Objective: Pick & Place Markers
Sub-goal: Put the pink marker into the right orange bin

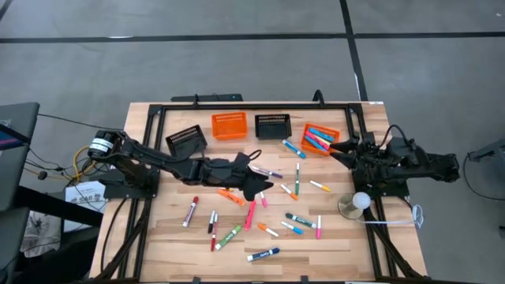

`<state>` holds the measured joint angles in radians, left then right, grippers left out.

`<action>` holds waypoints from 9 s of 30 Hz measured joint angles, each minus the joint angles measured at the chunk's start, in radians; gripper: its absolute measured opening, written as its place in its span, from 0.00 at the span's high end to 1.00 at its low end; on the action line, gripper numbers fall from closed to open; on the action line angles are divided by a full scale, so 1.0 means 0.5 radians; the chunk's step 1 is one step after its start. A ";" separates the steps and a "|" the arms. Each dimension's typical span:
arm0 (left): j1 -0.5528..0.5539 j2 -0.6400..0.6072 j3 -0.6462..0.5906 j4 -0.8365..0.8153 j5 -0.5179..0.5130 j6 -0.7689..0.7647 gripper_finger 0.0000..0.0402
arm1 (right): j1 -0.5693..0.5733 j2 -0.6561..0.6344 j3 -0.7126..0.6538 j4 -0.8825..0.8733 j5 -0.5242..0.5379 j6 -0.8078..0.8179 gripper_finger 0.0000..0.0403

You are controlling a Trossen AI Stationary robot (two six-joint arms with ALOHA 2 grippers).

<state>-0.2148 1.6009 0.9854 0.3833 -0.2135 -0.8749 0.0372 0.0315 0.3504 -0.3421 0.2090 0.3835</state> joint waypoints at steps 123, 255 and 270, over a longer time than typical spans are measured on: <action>-0.331 0.975 0.894 -1.958 0.031 -1.829 0.36 | 0.000 0.001 0.002 -0.046 -0.050 -0.085 0.57; -0.133 0.918 0.878 -2.128 -0.167 -1.804 0.81 | 0.000 0.001 0.002 -0.038 -0.046 -0.085 0.57; -0.138 0.703 0.884 -2.128 -0.293 -1.718 0.81 | 0.000 0.000 0.002 -0.030 -0.048 -0.085 0.57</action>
<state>-0.2840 1.9525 1.4273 -0.6805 -0.3602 -1.7340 0.0372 0.0316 0.3511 -0.3573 0.1848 0.3408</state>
